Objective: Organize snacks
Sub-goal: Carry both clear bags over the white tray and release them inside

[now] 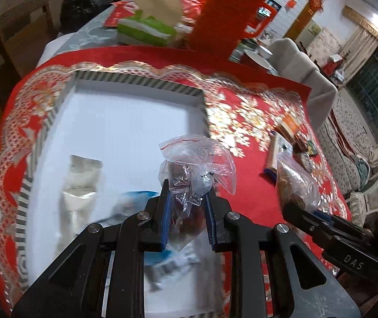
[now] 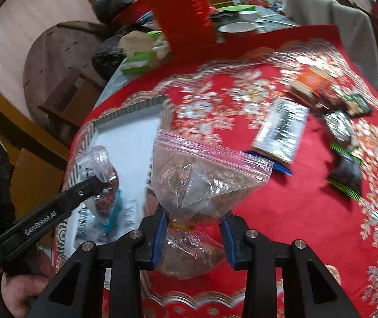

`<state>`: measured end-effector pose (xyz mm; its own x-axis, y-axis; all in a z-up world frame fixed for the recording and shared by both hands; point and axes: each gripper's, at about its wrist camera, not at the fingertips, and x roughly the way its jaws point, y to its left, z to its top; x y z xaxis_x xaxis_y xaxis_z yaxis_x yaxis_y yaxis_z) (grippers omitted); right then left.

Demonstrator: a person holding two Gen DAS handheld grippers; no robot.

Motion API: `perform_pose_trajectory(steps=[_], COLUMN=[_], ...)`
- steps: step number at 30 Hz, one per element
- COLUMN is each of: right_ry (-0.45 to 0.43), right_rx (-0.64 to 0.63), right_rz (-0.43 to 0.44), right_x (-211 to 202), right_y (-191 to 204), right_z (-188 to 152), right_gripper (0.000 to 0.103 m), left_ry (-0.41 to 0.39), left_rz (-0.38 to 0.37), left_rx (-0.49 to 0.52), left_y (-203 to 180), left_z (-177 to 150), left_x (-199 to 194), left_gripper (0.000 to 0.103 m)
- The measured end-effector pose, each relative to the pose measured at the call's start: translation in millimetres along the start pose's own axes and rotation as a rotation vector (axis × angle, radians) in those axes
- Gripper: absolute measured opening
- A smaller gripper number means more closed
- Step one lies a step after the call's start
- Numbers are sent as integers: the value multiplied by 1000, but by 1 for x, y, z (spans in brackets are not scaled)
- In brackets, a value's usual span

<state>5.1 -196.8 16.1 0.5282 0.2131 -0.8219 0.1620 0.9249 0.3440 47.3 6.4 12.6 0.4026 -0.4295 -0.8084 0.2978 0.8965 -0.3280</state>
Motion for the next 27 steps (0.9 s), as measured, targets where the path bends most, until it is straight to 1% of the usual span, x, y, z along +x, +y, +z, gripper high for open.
perform_pose_trajectory(steps=[7, 11, 14, 15, 19, 27], right_ry=[8, 30, 54, 67, 98, 114], right_rx=[-70, -111, -154, -171, -198, -193], right_rz=[31, 45, 49, 48, 45, 43], right_x=[17, 31, 44, 50, 66, 80], right_y=[43, 65, 79, 83, 91, 91], right_z=[13, 18, 17, 16, 15, 19], right_gripper=[36, 36, 36, 36, 36, 36], left_ry=[-31, -28, -21, -21, -17, -9], left_rz=[24, 40, 75, 98, 130, 174], left_rx=[-52, -55, -45, -33, -23, -12], left_y=[38, 47, 51, 52, 57, 62], left_z=[11, 14, 15, 16, 18, 19], left_x=[-6, -1, 6, 8, 12, 17], left_gripper=[21, 21, 21, 21, 21, 21])
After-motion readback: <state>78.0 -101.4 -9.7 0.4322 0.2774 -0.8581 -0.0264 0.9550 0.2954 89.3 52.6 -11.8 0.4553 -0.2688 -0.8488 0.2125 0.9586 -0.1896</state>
